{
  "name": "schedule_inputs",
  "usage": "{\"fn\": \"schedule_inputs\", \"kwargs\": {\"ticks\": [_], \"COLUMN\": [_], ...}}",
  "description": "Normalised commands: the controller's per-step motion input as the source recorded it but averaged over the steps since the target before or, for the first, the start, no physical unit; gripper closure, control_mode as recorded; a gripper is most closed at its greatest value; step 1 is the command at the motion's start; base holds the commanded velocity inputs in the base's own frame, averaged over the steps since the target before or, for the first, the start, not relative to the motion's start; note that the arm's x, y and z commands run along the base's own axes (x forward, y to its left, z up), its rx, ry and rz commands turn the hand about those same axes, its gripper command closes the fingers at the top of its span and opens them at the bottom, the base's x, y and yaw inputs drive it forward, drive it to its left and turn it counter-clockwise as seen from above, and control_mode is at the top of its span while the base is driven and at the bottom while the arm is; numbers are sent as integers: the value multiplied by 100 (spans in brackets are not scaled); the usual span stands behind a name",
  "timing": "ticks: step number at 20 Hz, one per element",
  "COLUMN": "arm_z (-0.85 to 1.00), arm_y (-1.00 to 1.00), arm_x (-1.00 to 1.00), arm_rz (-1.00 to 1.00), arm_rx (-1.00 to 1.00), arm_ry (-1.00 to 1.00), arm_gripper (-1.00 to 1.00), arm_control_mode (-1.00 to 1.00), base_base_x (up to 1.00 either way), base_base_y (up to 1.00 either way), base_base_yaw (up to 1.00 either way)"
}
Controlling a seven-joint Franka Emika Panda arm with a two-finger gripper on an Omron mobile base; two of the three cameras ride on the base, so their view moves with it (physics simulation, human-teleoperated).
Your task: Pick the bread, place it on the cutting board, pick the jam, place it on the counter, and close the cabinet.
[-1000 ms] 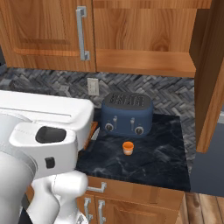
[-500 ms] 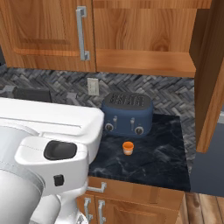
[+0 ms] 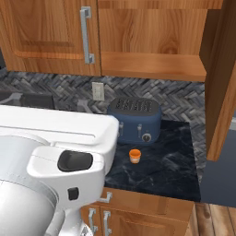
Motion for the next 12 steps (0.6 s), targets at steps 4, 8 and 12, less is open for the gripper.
{"fn": "schedule_inputs", "kwargs": {"ticks": [4,8,12], "arm_z": [-6,-5,-3], "arm_y": [0,-1,0], "arm_x": [0,0,0], "arm_rz": [0,-1,-2], "arm_rx": [-1,-1,-1], "arm_ry": [0,0,0], "arm_gripper": [-100,-100,-100], "arm_control_mode": [-100,-100,-100], "base_base_x": [0,0,0], "base_base_y": [0,0,0], "base_base_yaw": [0,0,0]}}
